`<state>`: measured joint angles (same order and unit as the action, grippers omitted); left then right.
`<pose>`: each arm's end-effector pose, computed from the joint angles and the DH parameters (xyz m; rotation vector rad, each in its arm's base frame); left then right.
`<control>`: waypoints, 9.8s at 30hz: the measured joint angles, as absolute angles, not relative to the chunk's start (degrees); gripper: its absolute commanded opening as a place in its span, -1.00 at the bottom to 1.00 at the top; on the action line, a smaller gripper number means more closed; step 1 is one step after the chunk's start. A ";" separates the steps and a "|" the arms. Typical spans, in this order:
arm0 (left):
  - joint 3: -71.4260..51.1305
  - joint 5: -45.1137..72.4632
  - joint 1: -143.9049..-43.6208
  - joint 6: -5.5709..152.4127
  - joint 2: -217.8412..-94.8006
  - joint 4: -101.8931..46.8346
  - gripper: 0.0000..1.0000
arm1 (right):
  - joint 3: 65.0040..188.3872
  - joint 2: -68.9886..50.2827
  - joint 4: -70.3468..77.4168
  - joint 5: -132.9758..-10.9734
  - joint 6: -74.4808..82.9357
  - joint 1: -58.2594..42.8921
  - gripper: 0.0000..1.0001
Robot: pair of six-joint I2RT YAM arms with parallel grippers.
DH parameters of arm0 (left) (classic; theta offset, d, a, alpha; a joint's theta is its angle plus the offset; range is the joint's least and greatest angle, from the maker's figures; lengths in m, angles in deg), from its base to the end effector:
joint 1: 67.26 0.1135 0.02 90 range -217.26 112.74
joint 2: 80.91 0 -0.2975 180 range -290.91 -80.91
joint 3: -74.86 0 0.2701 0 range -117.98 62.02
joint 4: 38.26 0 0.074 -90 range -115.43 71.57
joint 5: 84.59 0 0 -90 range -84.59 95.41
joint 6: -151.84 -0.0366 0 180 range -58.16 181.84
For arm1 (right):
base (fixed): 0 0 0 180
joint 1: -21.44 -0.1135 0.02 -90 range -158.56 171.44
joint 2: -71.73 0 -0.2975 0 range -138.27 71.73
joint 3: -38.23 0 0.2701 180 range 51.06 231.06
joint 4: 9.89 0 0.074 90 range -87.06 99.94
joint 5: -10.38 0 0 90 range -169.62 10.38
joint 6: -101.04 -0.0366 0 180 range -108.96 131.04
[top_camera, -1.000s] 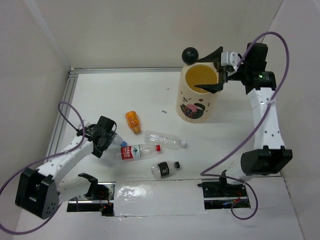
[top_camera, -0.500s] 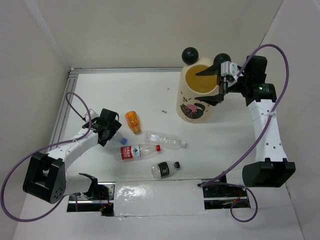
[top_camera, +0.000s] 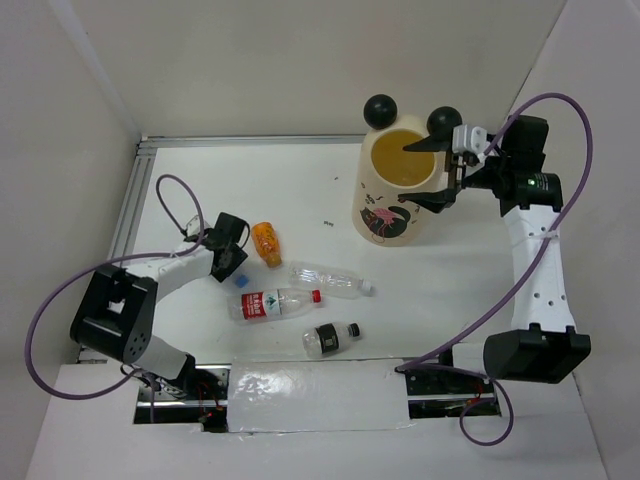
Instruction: Put the plastic bottles in the bin
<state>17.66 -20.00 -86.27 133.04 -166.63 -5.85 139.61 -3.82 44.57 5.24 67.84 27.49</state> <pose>0.2766 -0.0787 0.1876 -1.2198 2.1613 -0.0608 0.2591 0.0092 0.4822 -1.3387 0.9779 0.6858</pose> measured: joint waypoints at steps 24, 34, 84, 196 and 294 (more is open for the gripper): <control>-31.93 40.07 -95.47 95.18 -169.40 -18.92 -0.89 | 129.98 3.50 43.12 -10.78 59.68 37.61 -0.22; -32.94 28.79 -108.02 87.42 -179.35 -41.81 -0.67 | 126.41 5.27 43.19 -18.10 59.93 38.09 -0.03; 21.23 -27.01 -120.17 125.87 -120.99 12.35 0.87 | 119.05 -23.89 30.45 -45.97 52.45 -18.30 0.99; -55.51 -39.60 -121.37 58.62 -203.50 -66.92 0.92 | 119.92 12.42 76.24 -16.44 86.42 37.93 0.08; 9.64 -12.76 -92.87 115.75 -172.55 -21.52 0.98 | 140.88 -11.56 35.87 -2.67 76.45 27.60 0.59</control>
<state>9.64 -12.76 -92.87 115.75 -172.55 -21.52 140.88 -11.56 35.87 -2.67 76.45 27.60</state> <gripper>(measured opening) 0.990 0.797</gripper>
